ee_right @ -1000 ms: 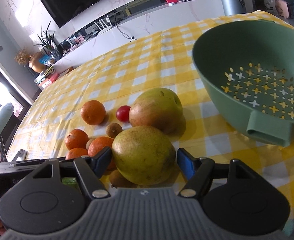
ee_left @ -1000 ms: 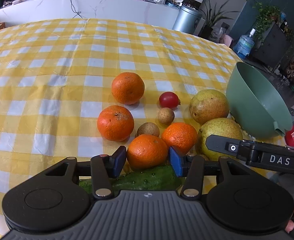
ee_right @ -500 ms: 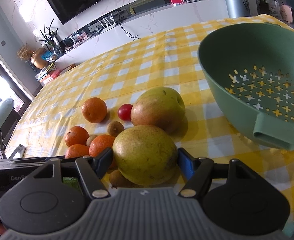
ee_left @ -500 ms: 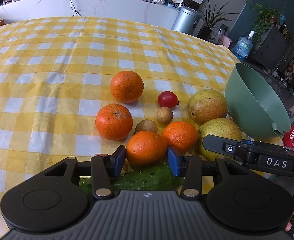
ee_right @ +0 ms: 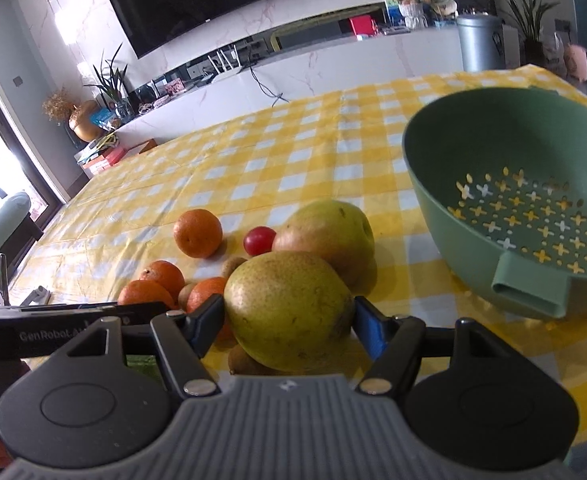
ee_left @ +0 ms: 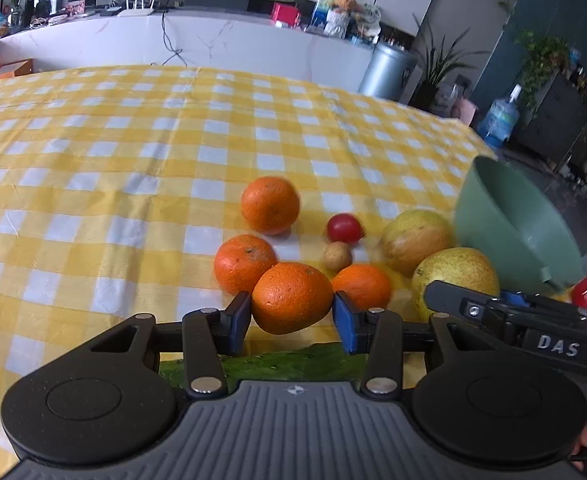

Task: Organize fruits
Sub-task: 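Carry the tangerine and pear into the green colander and open both tools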

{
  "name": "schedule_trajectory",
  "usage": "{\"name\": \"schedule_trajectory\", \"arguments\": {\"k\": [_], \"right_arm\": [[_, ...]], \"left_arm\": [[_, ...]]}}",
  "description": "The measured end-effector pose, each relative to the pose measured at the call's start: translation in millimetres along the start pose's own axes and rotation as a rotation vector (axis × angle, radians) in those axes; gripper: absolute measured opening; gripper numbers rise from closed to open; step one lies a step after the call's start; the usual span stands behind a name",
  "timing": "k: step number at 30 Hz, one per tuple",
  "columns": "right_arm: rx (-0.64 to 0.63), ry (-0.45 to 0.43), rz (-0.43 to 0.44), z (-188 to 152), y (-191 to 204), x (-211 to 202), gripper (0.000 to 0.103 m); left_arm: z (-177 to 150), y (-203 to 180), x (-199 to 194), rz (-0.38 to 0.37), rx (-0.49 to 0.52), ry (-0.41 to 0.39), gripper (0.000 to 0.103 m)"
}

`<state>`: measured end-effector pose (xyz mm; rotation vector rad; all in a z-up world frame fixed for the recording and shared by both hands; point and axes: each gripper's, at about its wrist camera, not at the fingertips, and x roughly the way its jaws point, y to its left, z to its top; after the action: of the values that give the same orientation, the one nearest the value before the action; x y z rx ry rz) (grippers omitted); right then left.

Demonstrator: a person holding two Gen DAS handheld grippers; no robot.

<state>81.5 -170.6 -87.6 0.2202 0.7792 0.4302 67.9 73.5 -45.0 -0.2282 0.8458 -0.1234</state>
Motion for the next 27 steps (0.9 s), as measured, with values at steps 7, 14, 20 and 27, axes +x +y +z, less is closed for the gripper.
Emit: {"name": "schedule_trajectory", "arguments": {"k": [7,14,20,27], "right_arm": [[-0.036,-0.086,0.024,5.2,7.1,-40.6,0.067],[-0.066,-0.091,0.005,28.3,-14.9,-84.1,0.067],[-0.242,-0.064,-0.095,64.5,-38.7,-107.7,0.067],[-0.4,0.081,-0.179,90.5,-82.0,-90.5,0.067]], "left_arm": [[13.3,-31.8,-33.5,-0.033,0.034,-0.047,0.05],[37.8,-87.1,-46.6,-0.109,0.136,-0.074,0.05],[57.9,-146.6,-29.6,-0.171,0.254,-0.065,0.05],[74.3,-203.7,15.9,-0.169,0.36,0.035,0.05]]}}
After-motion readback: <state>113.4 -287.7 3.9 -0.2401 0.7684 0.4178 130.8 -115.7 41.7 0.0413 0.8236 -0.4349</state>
